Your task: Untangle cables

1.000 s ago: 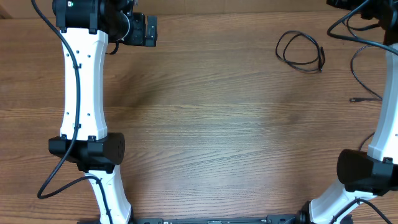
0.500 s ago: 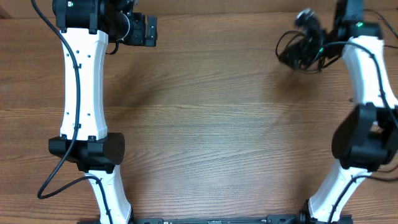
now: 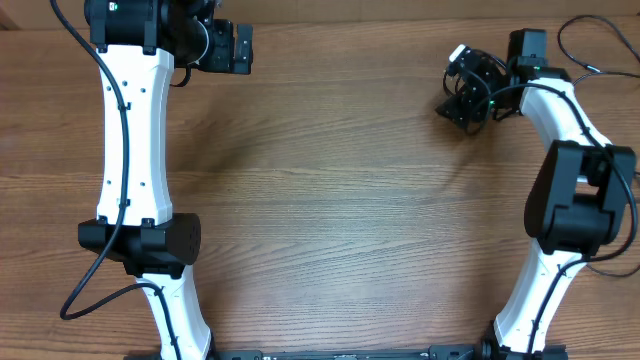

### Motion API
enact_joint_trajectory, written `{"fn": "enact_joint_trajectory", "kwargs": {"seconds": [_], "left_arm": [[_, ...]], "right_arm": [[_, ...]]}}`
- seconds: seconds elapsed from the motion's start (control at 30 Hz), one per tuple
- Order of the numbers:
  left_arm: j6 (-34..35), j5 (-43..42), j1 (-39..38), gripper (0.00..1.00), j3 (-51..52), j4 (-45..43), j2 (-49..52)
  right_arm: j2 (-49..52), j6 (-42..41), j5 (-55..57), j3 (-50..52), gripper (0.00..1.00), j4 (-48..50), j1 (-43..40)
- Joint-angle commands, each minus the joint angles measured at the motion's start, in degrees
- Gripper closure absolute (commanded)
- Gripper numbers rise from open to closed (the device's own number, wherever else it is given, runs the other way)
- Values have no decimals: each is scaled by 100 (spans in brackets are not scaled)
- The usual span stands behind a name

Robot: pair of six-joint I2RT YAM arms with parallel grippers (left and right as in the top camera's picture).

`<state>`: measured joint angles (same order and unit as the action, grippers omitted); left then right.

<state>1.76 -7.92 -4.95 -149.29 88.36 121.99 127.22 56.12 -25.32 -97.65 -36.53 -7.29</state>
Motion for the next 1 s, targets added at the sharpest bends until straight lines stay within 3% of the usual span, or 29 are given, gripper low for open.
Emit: {"fn": "enact_joint_trajectory", "kwargs": {"seconds": [0.0,0.2,0.27,0.3,0.33,0.37,0.43,0.6,0.77,0.97], "left_arm": [[0,-50,-37,0,-120,52,-144],[0,-52,-37,0,-120,76,-144],[0,-50,-37,0,-120,76,-144],[0,-50,-37,0,-120,74,-144],[0,-50,-37,0,-120,74,-144],[0,-50,-37,0,-120,74,-144],[0,-52,-37,0,-120,76,-144],[0,-50,-37,0,-120,76,-144],[20,-94,-37,0,-120,74,-144],[61,-184,-37,0,-120,79,-144]], "right_arm": [[350,118,197,66,11,216,15],[702,118,350,68,11,286,4],[828,116,365,68,17,286,2],[861,111,354,68,30,275,4],[927,107,363,68,52,262,4],[935,66,363,68,84,236,4],[946,-326,319,72,94,199,22],[807,-1473,238,-39,96,13,79],[424,-3296,269,-643,96,-828,85],[-354,-6424,101,-2218,96,-1987,85]]}}
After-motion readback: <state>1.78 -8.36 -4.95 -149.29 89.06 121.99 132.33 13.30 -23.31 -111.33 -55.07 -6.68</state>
